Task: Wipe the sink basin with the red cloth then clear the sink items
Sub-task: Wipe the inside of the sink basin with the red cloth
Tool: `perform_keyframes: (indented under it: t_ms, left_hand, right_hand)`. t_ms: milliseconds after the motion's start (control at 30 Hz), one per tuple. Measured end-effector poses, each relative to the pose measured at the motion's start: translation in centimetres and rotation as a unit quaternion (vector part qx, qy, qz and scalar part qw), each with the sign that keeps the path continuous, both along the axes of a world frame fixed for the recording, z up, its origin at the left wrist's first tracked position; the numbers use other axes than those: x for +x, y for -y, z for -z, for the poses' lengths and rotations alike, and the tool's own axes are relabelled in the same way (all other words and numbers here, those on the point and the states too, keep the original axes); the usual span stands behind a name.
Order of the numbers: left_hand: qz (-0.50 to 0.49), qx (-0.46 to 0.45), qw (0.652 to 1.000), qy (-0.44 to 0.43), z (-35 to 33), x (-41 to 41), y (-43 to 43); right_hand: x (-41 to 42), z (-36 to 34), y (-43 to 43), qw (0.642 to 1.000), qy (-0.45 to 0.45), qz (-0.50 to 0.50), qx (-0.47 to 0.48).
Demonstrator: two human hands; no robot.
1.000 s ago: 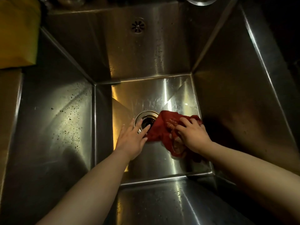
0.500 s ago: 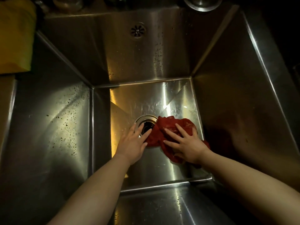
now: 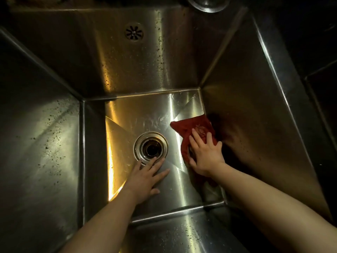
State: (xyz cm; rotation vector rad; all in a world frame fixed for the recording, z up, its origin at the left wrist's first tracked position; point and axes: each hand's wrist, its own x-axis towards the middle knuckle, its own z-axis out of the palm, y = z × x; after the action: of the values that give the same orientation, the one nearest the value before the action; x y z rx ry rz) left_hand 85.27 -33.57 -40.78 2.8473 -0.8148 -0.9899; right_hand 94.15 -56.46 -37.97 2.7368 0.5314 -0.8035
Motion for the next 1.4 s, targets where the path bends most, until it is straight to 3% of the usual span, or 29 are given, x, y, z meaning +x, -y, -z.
perform_keyframes:
  t_ms: [167, 333, 467, 633, 833, 1000, 1167, 1400]
  left_hand:
    - [0.026, 0.013, 1.0, -0.006, -0.5, 0.5, 0.6]
    - [0.052, 0.039, 0.998, -0.01, -1.5, 2.4, 1.8]
    - [0.021, 0.06, 0.998, -0.018, -2.3, 3.7, 3.0]
    - [-0.009, 0.073, 0.997, -0.016, -2.4, 4.8, 3.3]
    - [0.0, 0.074, 0.997, -0.011, -2.2, 4.5, 3.1]
    - [-0.014, 0.056, 0.998, -0.013, -2.1, 4.6, 2.9]
    - [-0.006, 0.05, 0.999, -0.015, -2.0, 4.8, 2.7]
    - [-0.002, 0.053, 0.999, -0.015, -2.3, 4.7, 2.9]
  right_hand:
    - [0.4, -0.8, 0.9, 0.996, -0.053, -0.071, -0.025]
    - [-0.9, -1.9, -1.4, 0.994, 0.008, -0.084, -0.064]
    - [-0.2, -2.3, -2.6, 0.971, 0.083, -0.148, -0.169]
    - [1.8, -2.2, -2.0, 0.941, 0.137, -0.134, -0.278]
    - [0.5, -1.7, -2.2, 0.919, 0.107, -0.159, -0.345]
    - [0.7, -1.7, -2.1, 0.933, 0.09, -0.145, -0.318]
    - [4.9, -1.9, -2.9, 0.952, 0.137, -0.1, -0.255]
    - [6.1, -1.9, -2.8, 0.95, 0.156, -0.105, -0.249]
